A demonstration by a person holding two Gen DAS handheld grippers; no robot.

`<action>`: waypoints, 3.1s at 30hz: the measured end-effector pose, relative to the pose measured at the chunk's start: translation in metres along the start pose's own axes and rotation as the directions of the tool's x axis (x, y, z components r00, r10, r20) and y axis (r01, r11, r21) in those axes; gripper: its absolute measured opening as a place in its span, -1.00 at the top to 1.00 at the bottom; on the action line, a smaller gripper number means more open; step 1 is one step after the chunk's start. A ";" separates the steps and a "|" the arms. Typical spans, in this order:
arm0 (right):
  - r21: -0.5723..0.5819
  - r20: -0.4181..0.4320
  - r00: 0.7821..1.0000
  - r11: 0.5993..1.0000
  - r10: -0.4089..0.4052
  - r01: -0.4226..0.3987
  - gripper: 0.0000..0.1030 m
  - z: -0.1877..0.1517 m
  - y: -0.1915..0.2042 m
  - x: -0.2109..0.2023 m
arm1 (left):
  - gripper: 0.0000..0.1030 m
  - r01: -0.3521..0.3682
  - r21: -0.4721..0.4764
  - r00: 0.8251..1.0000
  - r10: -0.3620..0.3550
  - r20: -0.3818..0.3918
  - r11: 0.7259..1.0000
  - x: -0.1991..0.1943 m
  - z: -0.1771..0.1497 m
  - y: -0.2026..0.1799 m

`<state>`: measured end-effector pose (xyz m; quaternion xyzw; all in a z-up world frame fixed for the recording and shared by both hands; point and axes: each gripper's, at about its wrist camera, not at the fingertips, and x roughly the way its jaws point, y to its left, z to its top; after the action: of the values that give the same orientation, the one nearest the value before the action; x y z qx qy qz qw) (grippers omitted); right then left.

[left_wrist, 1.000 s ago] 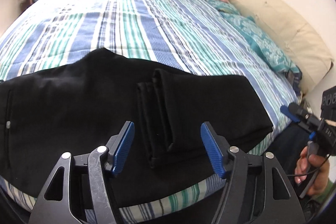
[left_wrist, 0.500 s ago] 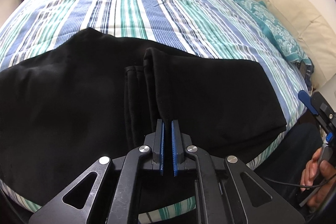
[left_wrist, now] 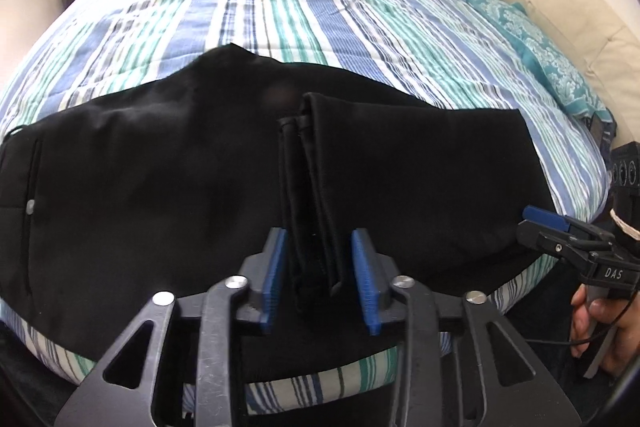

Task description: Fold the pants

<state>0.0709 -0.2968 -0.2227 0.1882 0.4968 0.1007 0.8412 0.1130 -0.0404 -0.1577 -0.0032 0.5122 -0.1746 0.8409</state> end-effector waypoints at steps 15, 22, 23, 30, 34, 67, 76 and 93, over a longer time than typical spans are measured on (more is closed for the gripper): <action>0.298 0.087 0.972 0.925 0.218 -0.234 -0.71 0.102 -0.080 -0.007 | -0.49 0.018 0.114 0.999 -0.023 0.046 0.993 0.032 0.045 -0.043; 0.338 0.131 0.957 0.895 0.260 -0.289 -0.62 0.082 -0.072 -0.018 | -0.45 -0.012 0.051 1.000 0.012 -0.010 0.999 0.034 0.017 -0.013; 0.313 0.159 0.944 0.892 0.289 -0.326 -0.67 0.075 -0.062 -0.033 | -0.49 -0.007 0.044 1.000 0.007 0.000 0.999 0.030 0.015 -0.010; 0.375 0.017 0.958 0.886 0.287 -0.273 -0.64 -0.003 -0.053 0.001 | -0.55 -0.019 0.042 1.000 0.019 -0.014 0.999 0.035 0.009 -0.009; 0.285 0.168 0.939 0.897 0.300 -0.338 -0.55 0.002 -0.042 -0.031 | -0.56 0.006 -0.010 1.000 -0.005 0.026 1.000 0.011 0.009 0.005; 0.000 0.202 0.979 1.000 0.029 -0.029 -0.71 0.003 0.001 -0.038 | -0.94 -0.282 -0.070 0.959 0.281 -0.027 0.957 0.030 -0.004 0.058; -0.076 0.190 0.982 0.997 0.022 -0.008 -0.71 0.001 0.017 -0.035 | -0.99 -0.285 -0.071 0.959 0.283 -0.031 0.956 0.031 -0.006 0.058; -0.127 0.320 0.944 0.984 -0.081 0.127 -0.71 0.002 0.029 -0.060 | -0.98 -0.254 -0.130 0.967 0.253 -0.028 0.958 0.018 -0.007 0.064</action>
<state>0.0441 -0.2925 -0.1616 0.1132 0.3575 0.0608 0.9250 0.1328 0.0161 -0.1886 0.0075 0.5233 -0.0309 0.8516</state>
